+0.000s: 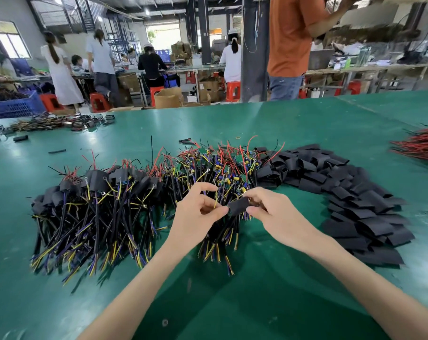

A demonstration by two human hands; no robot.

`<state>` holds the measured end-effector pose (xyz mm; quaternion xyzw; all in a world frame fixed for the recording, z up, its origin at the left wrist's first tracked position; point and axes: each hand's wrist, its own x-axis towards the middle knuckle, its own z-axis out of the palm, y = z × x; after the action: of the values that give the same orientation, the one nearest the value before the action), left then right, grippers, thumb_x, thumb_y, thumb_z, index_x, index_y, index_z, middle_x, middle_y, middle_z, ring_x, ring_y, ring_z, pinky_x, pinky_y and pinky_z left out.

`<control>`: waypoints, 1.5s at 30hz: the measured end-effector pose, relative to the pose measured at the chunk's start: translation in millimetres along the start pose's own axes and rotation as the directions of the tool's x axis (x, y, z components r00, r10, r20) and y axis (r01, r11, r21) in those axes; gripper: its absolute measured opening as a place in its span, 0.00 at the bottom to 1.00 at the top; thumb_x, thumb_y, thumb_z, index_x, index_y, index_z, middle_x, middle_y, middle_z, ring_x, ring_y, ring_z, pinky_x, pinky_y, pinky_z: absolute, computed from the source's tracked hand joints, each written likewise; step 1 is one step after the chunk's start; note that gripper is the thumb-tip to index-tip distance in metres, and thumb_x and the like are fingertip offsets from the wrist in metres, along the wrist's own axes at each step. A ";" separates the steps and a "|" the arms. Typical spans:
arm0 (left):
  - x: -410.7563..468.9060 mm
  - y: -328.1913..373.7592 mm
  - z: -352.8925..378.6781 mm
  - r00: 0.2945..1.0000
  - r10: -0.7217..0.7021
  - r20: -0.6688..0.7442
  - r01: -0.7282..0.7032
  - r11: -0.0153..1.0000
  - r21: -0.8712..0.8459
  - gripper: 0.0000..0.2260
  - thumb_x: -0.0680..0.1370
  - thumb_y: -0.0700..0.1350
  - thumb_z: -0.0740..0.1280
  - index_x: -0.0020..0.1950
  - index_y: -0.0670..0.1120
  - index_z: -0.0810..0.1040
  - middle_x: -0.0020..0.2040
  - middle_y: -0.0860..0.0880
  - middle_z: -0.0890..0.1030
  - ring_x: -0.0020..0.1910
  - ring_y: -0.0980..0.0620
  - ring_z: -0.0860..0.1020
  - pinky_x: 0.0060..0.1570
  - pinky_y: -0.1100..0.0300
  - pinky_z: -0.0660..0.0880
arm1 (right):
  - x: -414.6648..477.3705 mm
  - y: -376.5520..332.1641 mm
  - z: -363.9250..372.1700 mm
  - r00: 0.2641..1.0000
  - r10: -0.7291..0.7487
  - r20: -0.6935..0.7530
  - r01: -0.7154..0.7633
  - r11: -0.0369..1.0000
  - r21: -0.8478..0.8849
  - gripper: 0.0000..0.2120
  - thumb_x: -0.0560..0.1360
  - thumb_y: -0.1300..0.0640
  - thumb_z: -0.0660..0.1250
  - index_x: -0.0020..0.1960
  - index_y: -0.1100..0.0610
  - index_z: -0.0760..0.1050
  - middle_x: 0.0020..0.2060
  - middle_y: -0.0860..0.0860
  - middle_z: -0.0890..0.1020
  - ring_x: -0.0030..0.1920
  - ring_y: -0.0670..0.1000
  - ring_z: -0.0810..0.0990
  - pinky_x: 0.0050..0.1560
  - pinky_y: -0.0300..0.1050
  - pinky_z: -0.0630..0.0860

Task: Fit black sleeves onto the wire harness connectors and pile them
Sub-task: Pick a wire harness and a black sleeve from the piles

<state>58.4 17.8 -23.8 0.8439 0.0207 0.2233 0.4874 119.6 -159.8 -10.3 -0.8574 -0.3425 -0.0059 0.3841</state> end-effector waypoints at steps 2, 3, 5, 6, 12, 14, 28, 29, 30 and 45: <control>1.2 -0.2 -1.5 1.000 -0.014 0.017 0.014 1.000 -0.026 0.06 0.72 0.38 0.73 0.44 0.46 0.79 0.46 0.62 0.79 0.30 0.62 0.75 0.37 0.71 0.70 | 0.0 1.9 -4.9 1.000 -0.010 0.003 0.010 0.999 0.034 0.10 0.76 0.64 0.64 0.57 0.57 0.75 0.44 0.50 0.79 0.42 0.49 0.75 0.43 0.30 0.66; 1.8 -0.5 -2.1 0.999 -0.028 0.017 0.029 0.998 -0.057 0.08 0.72 0.37 0.73 0.45 0.48 0.78 0.44 0.59 0.79 0.30 0.60 0.75 0.36 0.69 0.71 | -0.2 2.9 -6.5 0.999 -0.032 0.000 0.032 0.999 0.021 0.10 0.76 0.65 0.64 0.56 0.58 0.76 0.43 0.50 0.79 0.42 0.48 0.75 0.43 0.30 0.66; 3.1 -1.5 -3.5 0.999 -0.049 0.014 0.051 0.994 -0.097 0.11 0.72 0.37 0.72 0.49 0.48 0.74 0.39 0.55 0.81 0.29 0.58 0.74 0.34 0.66 0.71 | 0.3 4.0 -8.7 0.994 -0.105 -0.015 0.104 0.994 -0.031 0.09 0.76 0.66 0.64 0.56 0.61 0.77 0.41 0.49 0.75 0.40 0.45 0.72 0.42 0.29 0.65; 3.3 -2.1 -3.8 0.999 -0.051 0.016 0.053 0.993 -0.103 0.12 0.72 0.37 0.72 0.51 0.46 0.72 0.36 0.55 0.82 0.28 0.59 0.73 0.33 0.67 0.70 | 0.9 4.2 -9.3 0.990 -0.140 -0.018 0.139 0.989 -0.057 0.09 0.76 0.66 0.63 0.56 0.62 0.77 0.40 0.48 0.74 0.39 0.43 0.71 0.42 0.29 0.64; 5.0 -4.6 -2.8 1.000 0.006 0.013 -0.005 0.999 -0.049 0.13 0.73 0.39 0.72 0.51 0.33 0.74 0.41 0.71 0.77 0.27 0.63 0.71 0.34 0.73 0.68 | 0.7 2.9 -12.1 0.971 -0.237 -0.032 0.234 0.968 -0.090 0.05 0.75 0.62 0.67 0.46 0.64 0.78 0.35 0.46 0.71 0.35 0.45 0.69 0.37 0.34 0.62; 5.2 -3.1 -2.1 0.999 0.034 0.004 -0.033 0.999 -0.029 0.13 0.73 0.40 0.72 0.49 0.32 0.74 0.43 0.73 0.75 0.27 0.63 0.72 0.34 0.73 0.67 | 0.9 2.8 -12.2 0.966 -0.254 -0.041 0.249 0.963 -0.103 0.06 0.75 0.62 0.68 0.43 0.66 0.78 0.35 0.51 0.72 0.35 0.47 0.68 0.37 0.33 0.63; -4.3 -0.3 6.2 0.981 0.169 -0.093 -0.165 0.985 0.050 0.09 0.73 0.39 0.72 0.41 0.40 0.72 0.40 0.66 0.74 0.32 0.62 0.73 0.36 0.72 0.67 | -6.9 2.4 6.3 0.985 -0.170 0.014 0.169 0.967 -0.193 0.10 0.79 0.61 0.62 0.39 0.60 0.71 0.35 0.49 0.69 0.37 0.51 0.67 0.40 0.44 0.61; -3.8 -0.2 5.6 0.980 0.174 -0.092 -0.169 0.984 0.061 0.08 0.73 0.39 0.72 0.41 0.39 0.73 0.40 0.66 0.74 0.32 0.62 0.73 0.36 0.72 0.67 | -7.3 3.3 7.0 0.985 -0.169 0.042 0.174 0.965 -0.196 0.11 0.79 0.62 0.60 0.38 0.59 0.70 0.36 0.50 0.70 0.36 0.51 0.67 0.40 0.44 0.62; -2.9 0.0 4.4 0.981 0.171 -0.091 -0.165 0.984 0.070 0.08 0.73 0.39 0.72 0.42 0.39 0.74 0.40 0.67 0.74 0.32 0.62 0.73 0.36 0.73 0.67 | -7.3 4.7 7.0 0.984 -0.166 0.069 0.176 0.966 -0.189 0.12 0.79 0.63 0.59 0.37 0.59 0.69 0.36 0.51 0.71 0.36 0.50 0.68 0.40 0.43 0.62; -8.7 2.2 4.8 0.908 0.335 0.251 -0.417 0.778 0.471 0.18 0.77 0.58 0.64 0.62 0.51 0.76 0.57 0.57 0.78 0.59 0.58 0.69 0.60 0.66 0.52 | -3.0 6.7 -11.5 0.985 -0.055 0.163 0.041 0.995 0.086 0.07 0.76 0.59 0.65 0.39 0.56 0.77 0.27 0.47 0.71 0.27 0.44 0.63 0.29 0.37 0.61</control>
<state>52.1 10.6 -27.1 0.9443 -0.1271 0.2371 0.1898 124.2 -172.3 -7.4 -0.8298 -0.3936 0.0700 0.3893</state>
